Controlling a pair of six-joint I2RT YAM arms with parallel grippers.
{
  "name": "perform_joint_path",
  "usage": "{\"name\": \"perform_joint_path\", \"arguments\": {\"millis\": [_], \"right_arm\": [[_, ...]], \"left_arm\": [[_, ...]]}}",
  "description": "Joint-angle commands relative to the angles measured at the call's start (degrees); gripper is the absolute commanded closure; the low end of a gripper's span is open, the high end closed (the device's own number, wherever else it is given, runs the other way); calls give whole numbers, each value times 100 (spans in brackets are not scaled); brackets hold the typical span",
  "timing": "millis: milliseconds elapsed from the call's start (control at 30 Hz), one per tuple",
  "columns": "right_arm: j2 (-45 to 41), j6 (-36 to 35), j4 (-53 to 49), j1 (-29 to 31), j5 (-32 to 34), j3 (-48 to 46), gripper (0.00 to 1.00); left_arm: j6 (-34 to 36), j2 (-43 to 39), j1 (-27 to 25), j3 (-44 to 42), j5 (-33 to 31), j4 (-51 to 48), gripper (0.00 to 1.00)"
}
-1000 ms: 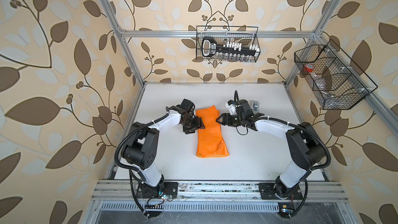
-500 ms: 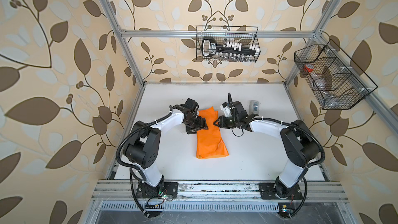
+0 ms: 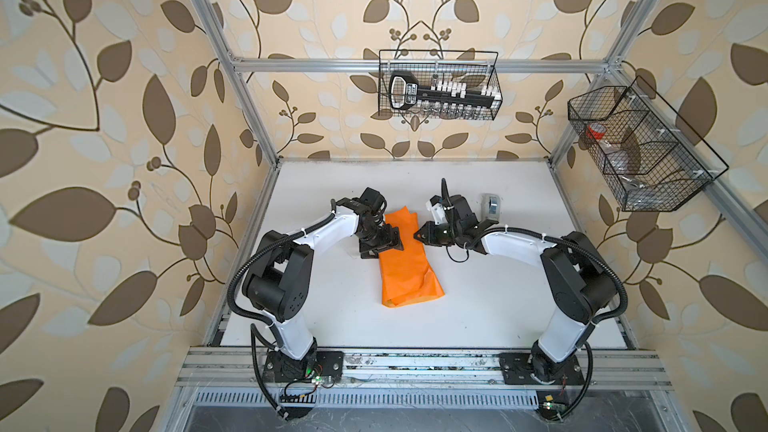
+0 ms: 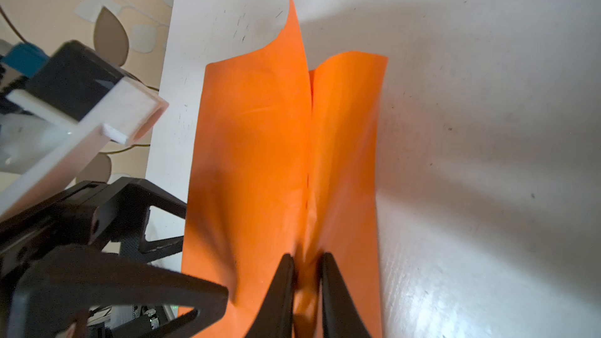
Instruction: Wrap the gift box in paper
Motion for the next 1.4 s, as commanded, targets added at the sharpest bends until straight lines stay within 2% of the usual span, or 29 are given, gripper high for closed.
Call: {"name": "perform_joint_path", "arguments": {"millis": [0, 267, 500, 833, 1167, 1367], "right_arm": [[-114, 40, -85, 55, -36, -204, 84], [-111, 75, -43, 65, -54, -249, 85], [-71, 130, 32, 79, -73, -272, 85], [-178, 194, 59, 88, -20, -385, 86], [-341, 275, 94, 96, 25, -511, 86], [-354, 224, 68, 68, 8, -462, 84]], "left_arm": [[230, -29, -74, 338, -290, -227, 15], [288, -660, -52, -5, -806, -532, 12], [170, -1089, 175, -592, -684, -219, 11], [47, -745, 225, -847, -170, 431, 17], [371, -365, 225, -472, -237, 105, 22], [412, -274, 217, -651, -272, 74, 24]]}}
